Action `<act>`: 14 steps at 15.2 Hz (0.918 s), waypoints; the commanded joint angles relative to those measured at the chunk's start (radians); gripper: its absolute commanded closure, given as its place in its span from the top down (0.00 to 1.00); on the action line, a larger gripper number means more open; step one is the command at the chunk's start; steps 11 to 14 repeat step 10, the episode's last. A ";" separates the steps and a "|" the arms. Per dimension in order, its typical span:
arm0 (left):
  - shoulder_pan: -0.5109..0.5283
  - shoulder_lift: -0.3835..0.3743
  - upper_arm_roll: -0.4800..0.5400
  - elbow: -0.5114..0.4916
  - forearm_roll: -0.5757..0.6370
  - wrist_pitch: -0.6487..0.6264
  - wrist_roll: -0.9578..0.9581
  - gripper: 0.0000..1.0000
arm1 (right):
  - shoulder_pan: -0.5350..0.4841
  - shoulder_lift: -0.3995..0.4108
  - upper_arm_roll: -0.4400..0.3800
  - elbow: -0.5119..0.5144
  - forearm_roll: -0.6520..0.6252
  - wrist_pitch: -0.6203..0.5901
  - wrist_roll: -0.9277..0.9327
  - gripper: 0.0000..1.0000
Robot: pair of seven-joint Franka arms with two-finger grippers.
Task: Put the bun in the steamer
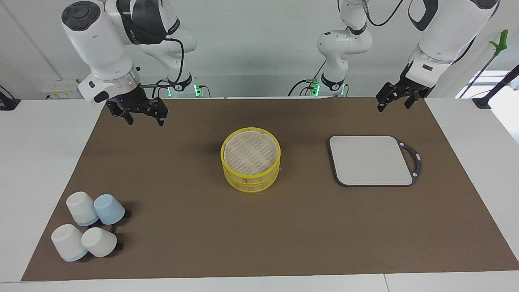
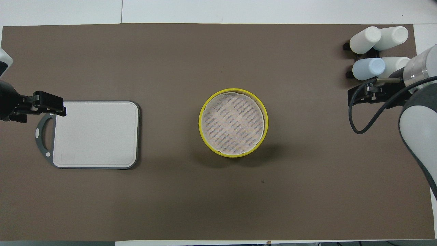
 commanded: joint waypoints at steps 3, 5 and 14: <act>-0.002 0.009 0.004 0.025 -0.012 -0.014 0.014 1.00 | 0.011 -0.007 -0.006 -0.018 0.006 0.043 -0.026 1.00; -0.001 0.009 0.004 0.025 -0.012 -0.014 0.014 1.00 | 0.015 -0.009 -0.006 -0.018 0.004 0.044 -0.026 1.00; -0.001 0.008 0.004 0.023 -0.012 -0.014 0.014 1.00 | 0.020 -0.009 -0.006 -0.018 0.001 0.041 -0.026 1.00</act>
